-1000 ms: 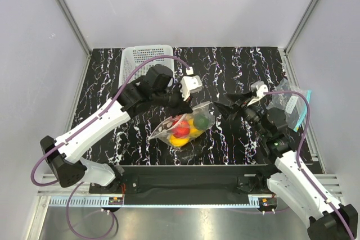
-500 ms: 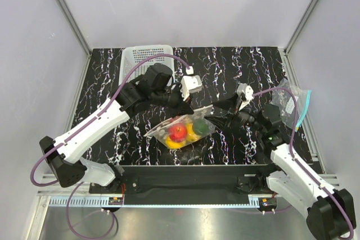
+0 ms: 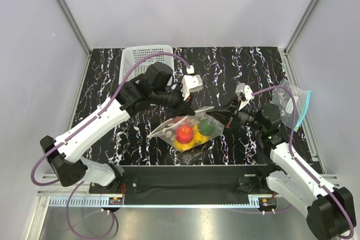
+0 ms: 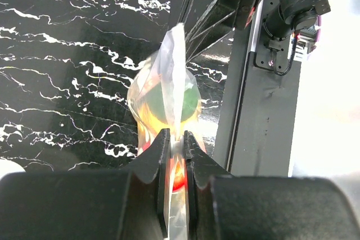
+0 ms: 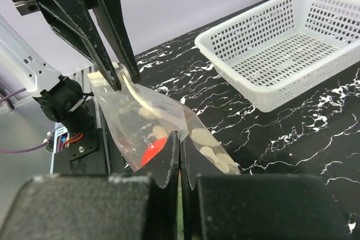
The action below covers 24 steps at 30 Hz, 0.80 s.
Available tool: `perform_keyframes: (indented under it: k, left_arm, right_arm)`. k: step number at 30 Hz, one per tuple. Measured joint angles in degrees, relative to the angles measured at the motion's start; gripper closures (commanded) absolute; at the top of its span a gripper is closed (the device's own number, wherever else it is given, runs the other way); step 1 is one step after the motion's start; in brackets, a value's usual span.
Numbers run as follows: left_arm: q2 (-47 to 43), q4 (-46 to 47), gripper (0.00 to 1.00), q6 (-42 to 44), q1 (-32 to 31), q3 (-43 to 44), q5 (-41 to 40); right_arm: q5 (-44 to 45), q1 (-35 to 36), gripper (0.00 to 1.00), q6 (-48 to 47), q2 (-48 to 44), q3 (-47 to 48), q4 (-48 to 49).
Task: Place the food in the zip-top bag and seal the zipper
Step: Zip the zipper food storage bag at the center of the board.
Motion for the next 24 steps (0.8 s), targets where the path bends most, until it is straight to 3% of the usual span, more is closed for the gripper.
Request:
perform_keyframes:
  k: [15, 24]
  left_arm:
    - [-2.05, 3.76, 1.00, 0.00, -0.17, -3.32, -4.61]
    - [-7.08, 2.60, 1.00, -0.02, -0.15, -7.96, -8.66]
  right_arm:
    - [18.05, 0.42, 1.00, 2.86, -7.54, 0.00, -6.54]
    - [30.29, -4.37, 1.00, 5.73, -10.03, -0.07, -12.15]
